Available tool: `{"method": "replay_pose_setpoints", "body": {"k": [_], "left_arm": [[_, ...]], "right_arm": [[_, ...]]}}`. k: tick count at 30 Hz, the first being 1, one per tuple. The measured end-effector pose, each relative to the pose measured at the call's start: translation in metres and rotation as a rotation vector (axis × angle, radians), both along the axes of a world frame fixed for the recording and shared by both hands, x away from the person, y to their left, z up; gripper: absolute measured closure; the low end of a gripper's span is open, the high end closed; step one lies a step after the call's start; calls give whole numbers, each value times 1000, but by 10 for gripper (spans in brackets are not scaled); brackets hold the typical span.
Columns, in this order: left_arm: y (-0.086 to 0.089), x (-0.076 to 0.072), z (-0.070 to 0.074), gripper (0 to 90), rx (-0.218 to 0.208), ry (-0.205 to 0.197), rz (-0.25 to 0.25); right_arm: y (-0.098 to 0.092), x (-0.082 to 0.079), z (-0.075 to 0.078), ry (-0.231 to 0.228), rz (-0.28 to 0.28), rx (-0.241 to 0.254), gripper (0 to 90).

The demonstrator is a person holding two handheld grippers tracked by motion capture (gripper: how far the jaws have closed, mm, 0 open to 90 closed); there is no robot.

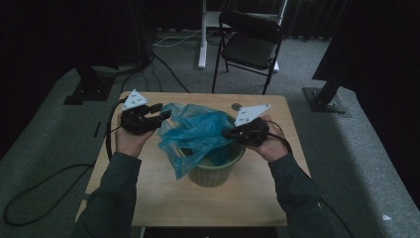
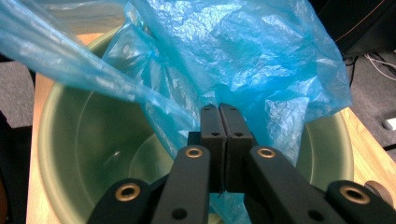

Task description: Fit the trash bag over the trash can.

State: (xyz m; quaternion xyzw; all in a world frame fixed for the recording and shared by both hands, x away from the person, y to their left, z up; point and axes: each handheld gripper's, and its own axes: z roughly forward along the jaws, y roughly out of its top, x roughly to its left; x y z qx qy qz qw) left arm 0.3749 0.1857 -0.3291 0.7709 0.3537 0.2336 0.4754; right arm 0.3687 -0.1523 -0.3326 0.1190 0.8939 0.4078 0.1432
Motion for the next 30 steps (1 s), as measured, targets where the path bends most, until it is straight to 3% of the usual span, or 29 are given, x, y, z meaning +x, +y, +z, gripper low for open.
{"method": "replay_pose_setpoints", "body": {"k": [1,4,10,13,19,21,22,23,24,27,28,30], "left_arm": [[-3,0,0,699,11,6,-7],[-8,-2,-1,774,44,7,-19],[-11,-2,1,821,56,10,-31],[-15,-2,2,828,65,18,-50],[-30,-3,4,830,105,17,-103],[-32,-2,4,832,109,18,-111],[-36,-2,3,832,125,23,-129],[-40,-2,3,832,152,26,-148],[-42,-2,2,833,166,32,-159],[-45,1,-1,837,186,53,-169],[-44,2,-1,837,184,58,-168],[-43,5,-3,831,185,70,-154]], "right_arm": [[-1,-1,1,-3,0,11,740],[-6,-3,6,-38,-26,52,596],[-17,-7,18,-135,-99,123,473],[-17,-9,22,-183,-109,156,429],[-4,-9,32,-225,-62,165,406],[0,-7,33,-220,-40,159,488],[0,-7,33,-220,-40,159,488],[3,-1,33,-171,-5,158,680],[4,1,32,-159,-11,153,735],[3,15,28,-82,-95,143,840],[1,22,26,-40,-153,141,872],[0,31,22,1,-239,124,899]]}}
